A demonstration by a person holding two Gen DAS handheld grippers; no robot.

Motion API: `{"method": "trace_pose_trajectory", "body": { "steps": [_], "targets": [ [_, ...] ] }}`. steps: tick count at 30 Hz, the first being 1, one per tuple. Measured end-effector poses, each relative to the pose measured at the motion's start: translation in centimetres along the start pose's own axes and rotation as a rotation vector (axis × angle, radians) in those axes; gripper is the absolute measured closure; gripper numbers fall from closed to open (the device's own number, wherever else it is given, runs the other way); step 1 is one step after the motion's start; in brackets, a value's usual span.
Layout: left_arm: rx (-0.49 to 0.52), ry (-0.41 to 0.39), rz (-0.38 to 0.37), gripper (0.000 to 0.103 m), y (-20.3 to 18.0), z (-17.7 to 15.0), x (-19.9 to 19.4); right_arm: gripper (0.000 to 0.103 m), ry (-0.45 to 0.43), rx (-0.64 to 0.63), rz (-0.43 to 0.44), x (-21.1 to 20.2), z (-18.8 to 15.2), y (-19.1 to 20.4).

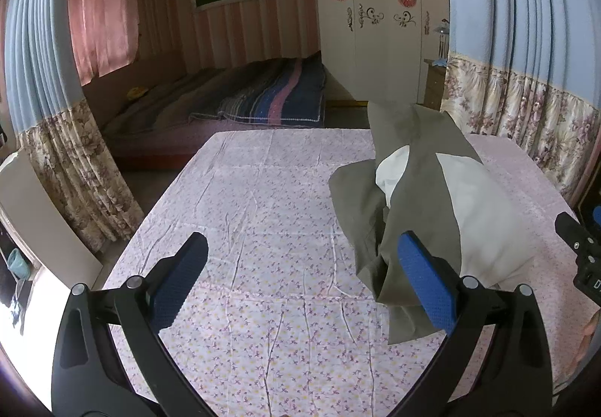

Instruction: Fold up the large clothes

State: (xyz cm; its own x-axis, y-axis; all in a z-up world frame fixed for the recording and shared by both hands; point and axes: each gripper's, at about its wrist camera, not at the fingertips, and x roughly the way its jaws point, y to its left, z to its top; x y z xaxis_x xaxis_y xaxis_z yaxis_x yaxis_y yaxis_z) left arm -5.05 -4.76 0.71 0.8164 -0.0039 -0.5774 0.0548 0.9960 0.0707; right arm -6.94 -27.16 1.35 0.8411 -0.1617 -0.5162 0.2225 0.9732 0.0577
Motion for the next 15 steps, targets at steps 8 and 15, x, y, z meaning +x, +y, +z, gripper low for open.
{"method": "trace_pose_trajectory", "body": {
  "steps": [8,15],
  "targets": [
    [0.001,0.010,0.005,0.003,0.0,-0.1,0.4,0.002,0.001,-0.006,-0.014,0.3,-0.1,0.2],
    [0.012,0.026,0.008,0.003,-0.1,-0.3,1.1,0.002,0.007,-0.004,-0.006,0.5,-0.1,0.2]
  ]
}}
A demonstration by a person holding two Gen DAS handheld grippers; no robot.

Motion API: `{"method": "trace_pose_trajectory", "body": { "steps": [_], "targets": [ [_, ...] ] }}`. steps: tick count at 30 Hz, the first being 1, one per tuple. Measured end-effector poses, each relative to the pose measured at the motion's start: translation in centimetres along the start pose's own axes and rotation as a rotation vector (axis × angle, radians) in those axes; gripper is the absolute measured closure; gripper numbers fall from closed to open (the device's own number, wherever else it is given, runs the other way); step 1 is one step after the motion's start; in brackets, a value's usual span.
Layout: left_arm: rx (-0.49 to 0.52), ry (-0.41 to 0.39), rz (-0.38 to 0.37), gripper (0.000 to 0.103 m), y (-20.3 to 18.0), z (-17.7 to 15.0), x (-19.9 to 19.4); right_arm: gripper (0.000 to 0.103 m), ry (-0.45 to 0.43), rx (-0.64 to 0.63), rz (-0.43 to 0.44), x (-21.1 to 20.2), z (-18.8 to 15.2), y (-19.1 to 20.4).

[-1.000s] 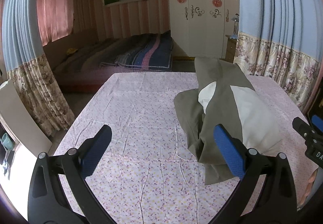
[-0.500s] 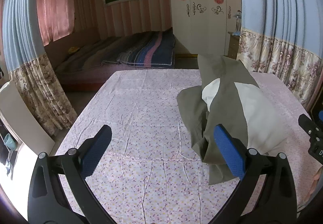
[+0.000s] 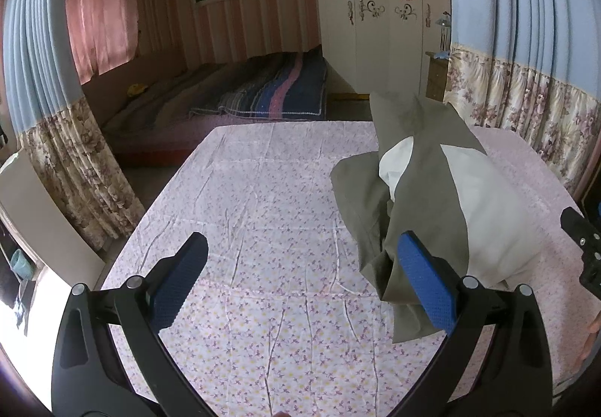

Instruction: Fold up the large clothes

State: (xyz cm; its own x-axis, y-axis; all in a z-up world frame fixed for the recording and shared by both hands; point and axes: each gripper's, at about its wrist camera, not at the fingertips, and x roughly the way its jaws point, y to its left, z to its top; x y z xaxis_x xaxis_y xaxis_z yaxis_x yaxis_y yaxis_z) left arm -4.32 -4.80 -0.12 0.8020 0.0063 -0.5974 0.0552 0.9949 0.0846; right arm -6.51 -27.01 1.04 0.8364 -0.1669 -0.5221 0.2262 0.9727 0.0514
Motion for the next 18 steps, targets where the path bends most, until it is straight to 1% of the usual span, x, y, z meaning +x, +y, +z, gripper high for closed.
{"method": "trace_pose_trajectory", "body": {
  "steps": [10,18],
  "targets": [
    [-0.006,0.008,-0.008,0.003,0.00,0.06,0.10,0.002,0.007,0.005,0.004,0.18,-0.04,0.04],
    [-0.002,0.005,0.002,0.003,0.09,0.02,0.12,0.002,0.000,0.009,0.001,0.31,-0.08,0.06]
  ]
}}
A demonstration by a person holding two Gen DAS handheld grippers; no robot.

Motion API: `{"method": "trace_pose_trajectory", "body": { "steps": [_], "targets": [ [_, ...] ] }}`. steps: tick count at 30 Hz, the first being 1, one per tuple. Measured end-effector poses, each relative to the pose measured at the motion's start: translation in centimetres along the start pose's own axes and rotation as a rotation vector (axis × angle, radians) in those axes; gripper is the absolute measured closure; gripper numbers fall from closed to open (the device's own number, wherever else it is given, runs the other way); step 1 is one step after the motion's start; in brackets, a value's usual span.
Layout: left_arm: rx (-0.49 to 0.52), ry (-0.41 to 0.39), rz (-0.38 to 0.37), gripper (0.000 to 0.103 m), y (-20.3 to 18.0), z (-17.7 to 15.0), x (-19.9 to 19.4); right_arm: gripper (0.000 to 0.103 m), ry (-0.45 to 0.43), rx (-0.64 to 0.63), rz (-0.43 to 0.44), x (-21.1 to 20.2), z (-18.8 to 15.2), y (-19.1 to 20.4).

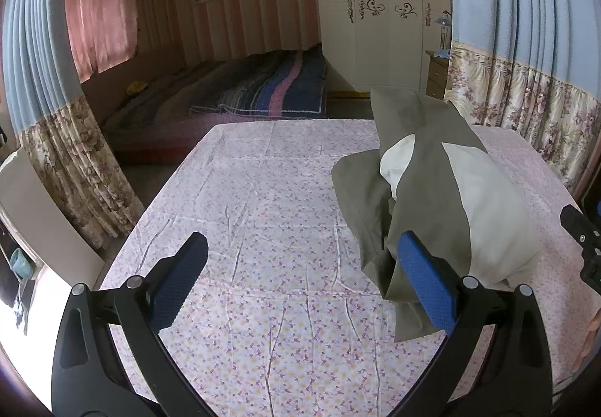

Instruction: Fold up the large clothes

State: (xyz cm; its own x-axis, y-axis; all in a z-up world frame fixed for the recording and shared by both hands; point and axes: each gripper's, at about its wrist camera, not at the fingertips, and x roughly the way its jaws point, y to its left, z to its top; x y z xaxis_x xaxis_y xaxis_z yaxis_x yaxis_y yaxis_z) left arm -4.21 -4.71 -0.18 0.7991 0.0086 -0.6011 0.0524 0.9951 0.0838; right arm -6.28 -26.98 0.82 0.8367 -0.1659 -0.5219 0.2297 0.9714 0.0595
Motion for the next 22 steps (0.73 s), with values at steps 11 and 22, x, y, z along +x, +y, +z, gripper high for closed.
{"method": "trace_pose_trajectory", "body": {
  "steps": [11,22],
  "targets": [
    [0.010,-0.006,-0.030,0.003,0.12,0.11,-0.08,0.002,0.000,0.010,-0.003,0.34,0.00,0.03],
    [-0.005,0.027,-0.053,0.003,0.37,-0.03,0.34,0.002,0.008,0.012,-0.009,0.66,-0.11,-0.03]
  ]
}}
